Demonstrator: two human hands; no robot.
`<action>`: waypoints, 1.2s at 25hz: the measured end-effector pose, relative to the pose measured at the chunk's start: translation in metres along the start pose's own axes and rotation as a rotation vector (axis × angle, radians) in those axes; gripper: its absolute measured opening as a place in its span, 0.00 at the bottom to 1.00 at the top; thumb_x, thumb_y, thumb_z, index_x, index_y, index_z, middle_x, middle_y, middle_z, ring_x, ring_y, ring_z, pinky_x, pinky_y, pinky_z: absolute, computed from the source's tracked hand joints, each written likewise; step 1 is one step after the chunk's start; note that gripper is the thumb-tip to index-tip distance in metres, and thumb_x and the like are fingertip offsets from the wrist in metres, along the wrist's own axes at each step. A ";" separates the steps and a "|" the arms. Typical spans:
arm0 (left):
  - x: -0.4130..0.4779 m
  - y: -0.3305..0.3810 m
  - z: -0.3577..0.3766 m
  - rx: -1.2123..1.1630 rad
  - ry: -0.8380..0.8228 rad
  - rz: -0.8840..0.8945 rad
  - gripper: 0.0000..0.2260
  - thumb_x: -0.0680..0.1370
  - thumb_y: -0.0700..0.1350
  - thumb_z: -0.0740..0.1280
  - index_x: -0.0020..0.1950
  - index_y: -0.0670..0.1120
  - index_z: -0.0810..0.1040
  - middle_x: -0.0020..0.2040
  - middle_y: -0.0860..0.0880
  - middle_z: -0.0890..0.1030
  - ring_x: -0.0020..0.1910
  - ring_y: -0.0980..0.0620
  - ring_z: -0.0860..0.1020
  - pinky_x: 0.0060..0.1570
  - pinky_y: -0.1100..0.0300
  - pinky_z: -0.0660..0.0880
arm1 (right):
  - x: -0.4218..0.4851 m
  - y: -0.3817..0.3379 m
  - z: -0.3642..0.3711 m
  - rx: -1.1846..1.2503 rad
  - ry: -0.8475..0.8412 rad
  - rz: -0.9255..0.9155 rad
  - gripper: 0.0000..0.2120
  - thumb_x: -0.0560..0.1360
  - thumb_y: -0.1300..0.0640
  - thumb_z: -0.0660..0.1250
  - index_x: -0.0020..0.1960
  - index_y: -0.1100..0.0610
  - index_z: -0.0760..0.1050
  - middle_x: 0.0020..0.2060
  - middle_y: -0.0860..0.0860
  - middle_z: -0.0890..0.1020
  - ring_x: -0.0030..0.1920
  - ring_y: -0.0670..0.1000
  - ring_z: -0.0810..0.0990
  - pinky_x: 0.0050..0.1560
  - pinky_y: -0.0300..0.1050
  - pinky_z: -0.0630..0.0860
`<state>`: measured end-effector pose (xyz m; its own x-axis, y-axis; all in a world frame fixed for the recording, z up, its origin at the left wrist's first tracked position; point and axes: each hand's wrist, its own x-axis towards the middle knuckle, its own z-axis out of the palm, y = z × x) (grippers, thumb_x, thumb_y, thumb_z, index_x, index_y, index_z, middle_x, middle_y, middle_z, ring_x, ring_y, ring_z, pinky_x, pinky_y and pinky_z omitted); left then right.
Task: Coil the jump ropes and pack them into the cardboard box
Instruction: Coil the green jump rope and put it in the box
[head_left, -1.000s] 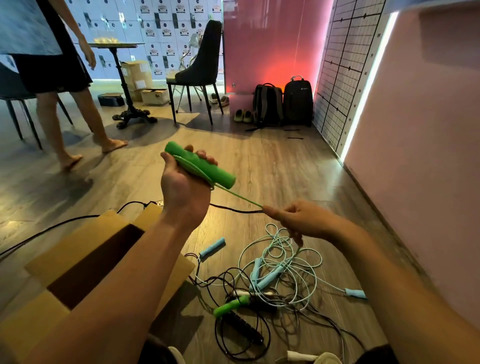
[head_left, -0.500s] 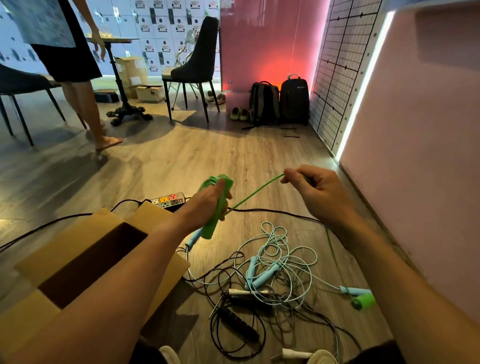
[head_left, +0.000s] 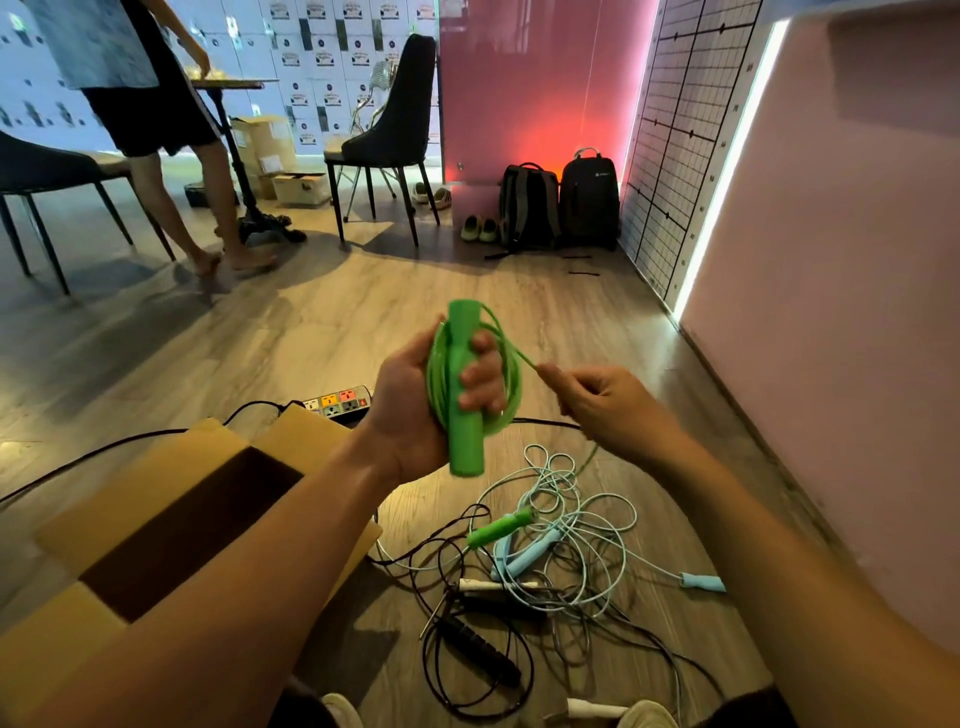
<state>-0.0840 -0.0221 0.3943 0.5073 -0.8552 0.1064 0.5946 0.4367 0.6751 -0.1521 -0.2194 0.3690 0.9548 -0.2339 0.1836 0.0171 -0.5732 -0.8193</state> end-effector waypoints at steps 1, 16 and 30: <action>0.001 0.002 0.000 -0.111 0.025 0.117 0.21 0.84 0.56 0.48 0.46 0.45 0.72 0.34 0.50 0.69 0.29 0.55 0.69 0.40 0.60 0.72 | -0.001 -0.002 0.006 0.023 -0.104 0.020 0.24 0.79 0.37 0.60 0.33 0.54 0.73 0.25 0.47 0.75 0.25 0.46 0.74 0.35 0.43 0.74; 0.006 0.003 -0.070 1.047 0.592 0.206 0.20 0.85 0.53 0.49 0.48 0.42 0.74 0.36 0.44 0.75 0.33 0.49 0.75 0.37 0.56 0.74 | -0.015 -0.023 -0.017 0.309 -0.173 -0.052 0.20 0.76 0.46 0.68 0.33 0.59 0.71 0.24 0.51 0.71 0.24 0.48 0.70 0.36 0.48 0.75; 0.002 -0.006 -0.003 0.269 -0.100 -0.287 0.20 0.74 0.61 0.67 0.36 0.45 0.72 0.25 0.52 0.68 0.18 0.57 0.66 0.26 0.61 0.62 | -0.005 -0.021 -0.002 0.460 0.078 0.163 0.19 0.77 0.42 0.67 0.40 0.57 0.74 0.28 0.49 0.73 0.27 0.47 0.72 0.31 0.44 0.75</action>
<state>-0.0848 -0.0255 0.3879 0.2734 -0.9604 -0.0533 0.5121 0.0985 0.8533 -0.1582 -0.2077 0.3868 0.9312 -0.3597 0.0589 0.0156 -0.1223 -0.9924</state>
